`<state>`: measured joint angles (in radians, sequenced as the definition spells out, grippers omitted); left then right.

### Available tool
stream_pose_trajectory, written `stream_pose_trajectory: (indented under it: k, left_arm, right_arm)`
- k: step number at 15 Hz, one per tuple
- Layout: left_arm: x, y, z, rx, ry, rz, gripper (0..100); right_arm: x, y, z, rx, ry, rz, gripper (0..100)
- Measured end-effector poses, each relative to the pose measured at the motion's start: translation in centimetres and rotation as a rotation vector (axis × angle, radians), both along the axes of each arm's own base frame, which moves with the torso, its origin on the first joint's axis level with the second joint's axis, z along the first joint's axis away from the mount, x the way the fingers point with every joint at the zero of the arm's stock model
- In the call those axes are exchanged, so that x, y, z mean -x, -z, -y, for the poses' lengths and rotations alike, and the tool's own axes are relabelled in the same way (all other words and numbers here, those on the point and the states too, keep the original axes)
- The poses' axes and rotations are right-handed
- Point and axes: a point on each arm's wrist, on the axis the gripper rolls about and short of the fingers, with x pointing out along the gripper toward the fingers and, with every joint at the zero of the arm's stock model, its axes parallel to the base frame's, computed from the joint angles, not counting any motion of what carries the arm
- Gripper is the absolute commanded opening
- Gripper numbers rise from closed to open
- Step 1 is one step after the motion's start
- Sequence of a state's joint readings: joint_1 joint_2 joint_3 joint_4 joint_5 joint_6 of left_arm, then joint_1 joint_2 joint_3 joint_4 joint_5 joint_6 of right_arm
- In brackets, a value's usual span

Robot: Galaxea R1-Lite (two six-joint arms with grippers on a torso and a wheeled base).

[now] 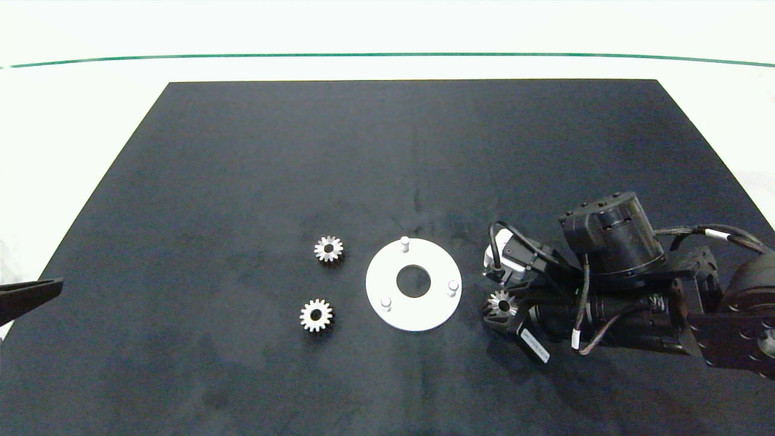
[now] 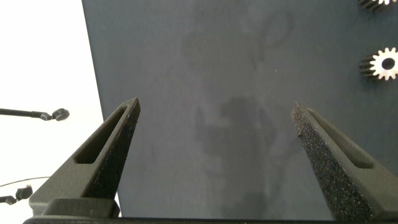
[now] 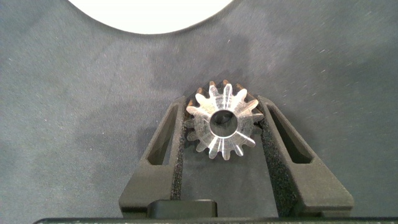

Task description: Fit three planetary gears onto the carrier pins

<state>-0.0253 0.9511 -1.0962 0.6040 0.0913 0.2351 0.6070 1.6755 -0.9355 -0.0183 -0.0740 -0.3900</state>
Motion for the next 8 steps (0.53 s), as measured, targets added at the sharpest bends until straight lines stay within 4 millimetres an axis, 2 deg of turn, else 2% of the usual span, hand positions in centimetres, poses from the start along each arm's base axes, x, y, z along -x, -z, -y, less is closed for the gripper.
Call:
stream_pose_trajectory:
  k: [1,4,8]
  left_arm:
    - [0.0,0.0,0.0,0.000,0.001,0.000,100]
    - [0.0,0.0,0.0,-0.001,0.001,-0.001,100]
    - [0.0,0.0,0.0,-0.003,0.003,-0.002,100]
  right_arm:
    - [-0.1,-0.5,-0.1,-0.010,0.000,0.016,25]
    - [0.4,-2.3,-0.2,-0.006,-0.006,0.021,25]
    - [1.6,-6.2,-1.6,-0.051,-0.051,0.092,25]
